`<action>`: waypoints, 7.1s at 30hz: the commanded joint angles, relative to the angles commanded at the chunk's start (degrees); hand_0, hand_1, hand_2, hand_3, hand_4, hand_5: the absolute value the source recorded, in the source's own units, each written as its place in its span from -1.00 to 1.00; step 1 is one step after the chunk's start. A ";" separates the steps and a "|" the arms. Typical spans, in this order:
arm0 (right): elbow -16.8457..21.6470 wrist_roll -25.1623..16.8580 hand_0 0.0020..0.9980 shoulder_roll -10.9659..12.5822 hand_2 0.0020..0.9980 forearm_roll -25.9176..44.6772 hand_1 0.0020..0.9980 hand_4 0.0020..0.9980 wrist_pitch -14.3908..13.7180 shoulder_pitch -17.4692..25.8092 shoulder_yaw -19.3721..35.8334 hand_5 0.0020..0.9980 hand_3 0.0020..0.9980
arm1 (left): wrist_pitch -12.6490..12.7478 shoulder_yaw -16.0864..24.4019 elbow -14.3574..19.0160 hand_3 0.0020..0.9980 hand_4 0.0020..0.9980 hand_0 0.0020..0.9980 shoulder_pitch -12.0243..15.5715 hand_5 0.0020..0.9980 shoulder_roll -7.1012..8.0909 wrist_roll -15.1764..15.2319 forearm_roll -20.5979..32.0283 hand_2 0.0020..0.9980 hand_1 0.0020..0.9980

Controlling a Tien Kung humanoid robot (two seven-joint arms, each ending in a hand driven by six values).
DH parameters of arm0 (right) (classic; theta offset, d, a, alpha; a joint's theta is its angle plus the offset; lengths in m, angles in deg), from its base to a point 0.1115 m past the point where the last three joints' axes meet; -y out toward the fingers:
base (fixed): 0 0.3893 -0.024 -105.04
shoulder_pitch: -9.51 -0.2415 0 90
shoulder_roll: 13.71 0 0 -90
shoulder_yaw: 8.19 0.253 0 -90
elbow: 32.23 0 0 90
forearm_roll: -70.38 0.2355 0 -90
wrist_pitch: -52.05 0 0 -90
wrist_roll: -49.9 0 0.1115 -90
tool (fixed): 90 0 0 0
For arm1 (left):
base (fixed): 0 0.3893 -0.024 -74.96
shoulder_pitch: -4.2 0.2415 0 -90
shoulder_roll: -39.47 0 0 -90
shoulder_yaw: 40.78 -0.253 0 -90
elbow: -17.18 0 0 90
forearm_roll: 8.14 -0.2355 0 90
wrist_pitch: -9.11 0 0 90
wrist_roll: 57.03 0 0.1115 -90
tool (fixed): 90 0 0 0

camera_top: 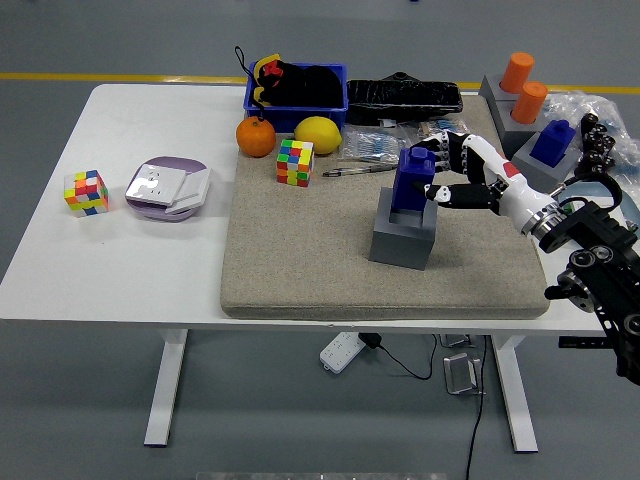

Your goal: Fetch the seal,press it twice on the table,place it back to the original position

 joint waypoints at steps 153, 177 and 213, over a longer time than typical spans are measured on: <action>-10.47 -5.90 0.43 -2.09 0.37 -2.99 0.39 0.74 -0.87 -2.83 -4.95 -1.00 0.49 | -0.17 -0.88 0.03 0.68 0.59 0.63 -0.06 -0.21 0.04 -0.02 0.40 0.58 0.64; -10.36 -5.76 0.83 -1.82 0.79 -4.24 0.82 1.00 1.18 -2.86 -3.34 -0.65 0.81 | -0.23 -0.61 -0.04 0.68 0.59 0.63 -0.06 -0.21 -0.20 -0.05 0.38 0.58 0.64; -4.14 2.86 0.96 4.55 0.81 -8.78 0.85 1.00 7.35 5.72 26.28 -0.17 0.82 | -0.10 0.41 -0.17 0.68 0.59 0.63 0.18 -0.21 -0.33 -0.04 0.11 0.58 0.64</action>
